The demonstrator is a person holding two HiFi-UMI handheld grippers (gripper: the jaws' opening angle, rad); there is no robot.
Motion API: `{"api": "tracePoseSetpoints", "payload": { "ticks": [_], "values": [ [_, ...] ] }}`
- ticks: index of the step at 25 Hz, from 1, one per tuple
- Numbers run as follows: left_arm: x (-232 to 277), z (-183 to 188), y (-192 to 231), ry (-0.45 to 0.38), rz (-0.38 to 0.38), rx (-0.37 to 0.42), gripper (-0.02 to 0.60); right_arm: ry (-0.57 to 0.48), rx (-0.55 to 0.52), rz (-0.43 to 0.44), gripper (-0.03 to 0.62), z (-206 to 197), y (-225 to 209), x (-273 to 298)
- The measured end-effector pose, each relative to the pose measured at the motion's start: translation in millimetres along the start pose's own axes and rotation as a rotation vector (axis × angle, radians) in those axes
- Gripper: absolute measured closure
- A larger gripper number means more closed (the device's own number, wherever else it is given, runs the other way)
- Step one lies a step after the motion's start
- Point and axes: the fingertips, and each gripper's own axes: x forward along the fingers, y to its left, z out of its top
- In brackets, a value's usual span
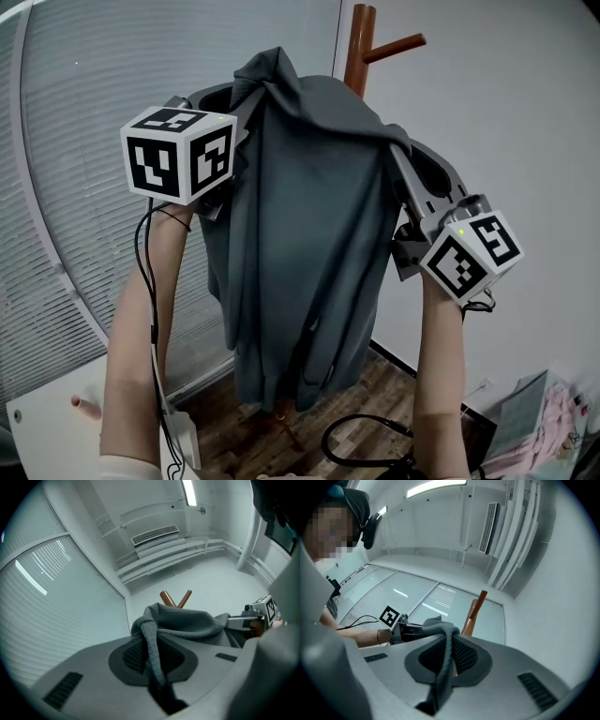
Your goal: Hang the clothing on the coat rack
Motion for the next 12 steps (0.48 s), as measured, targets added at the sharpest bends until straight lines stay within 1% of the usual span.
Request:
{"api": "tracePoseSetpoints", "payload": {
  "ticks": [12],
  "values": [
    [-3.6,-25.4,-1.8,0.076,-0.017,0.005,0.541,0.046,0.027,0.013,0.569,-16.9,4.9,-2.9]
  ]
}}
